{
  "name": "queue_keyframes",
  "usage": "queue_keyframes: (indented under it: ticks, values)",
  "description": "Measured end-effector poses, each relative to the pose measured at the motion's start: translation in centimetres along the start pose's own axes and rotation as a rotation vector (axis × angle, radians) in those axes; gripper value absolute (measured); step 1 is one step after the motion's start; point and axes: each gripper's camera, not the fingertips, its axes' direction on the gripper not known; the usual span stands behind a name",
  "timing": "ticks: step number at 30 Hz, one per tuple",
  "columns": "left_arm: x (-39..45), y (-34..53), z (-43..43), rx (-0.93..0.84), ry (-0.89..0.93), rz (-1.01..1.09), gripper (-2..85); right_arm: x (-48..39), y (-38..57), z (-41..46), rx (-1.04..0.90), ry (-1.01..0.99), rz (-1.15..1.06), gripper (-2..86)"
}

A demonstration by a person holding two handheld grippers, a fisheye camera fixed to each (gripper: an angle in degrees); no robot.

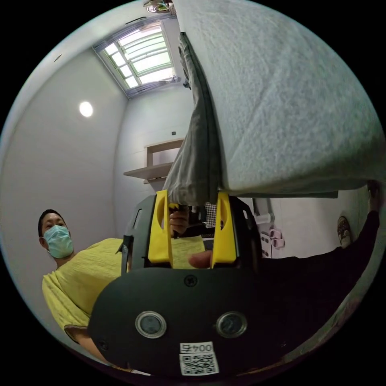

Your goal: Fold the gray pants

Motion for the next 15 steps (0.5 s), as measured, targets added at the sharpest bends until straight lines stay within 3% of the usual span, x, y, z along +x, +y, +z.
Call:
queue_keyframes:
  ticks: [6, 15]
  values:
    - [-0.8, -1.5, 0.3, 0.019, 0.018, -0.001, 2.3, -1.9, -2.3, 3.0, -0.028, 0.009, -0.004, 15.7]
    - [-1.7, -3.4, 0.8, 0.044, -0.039, -0.009, 2.3, -6.4, -4.8, 7.2, 0.021, 0.017, -0.074, 5.4]
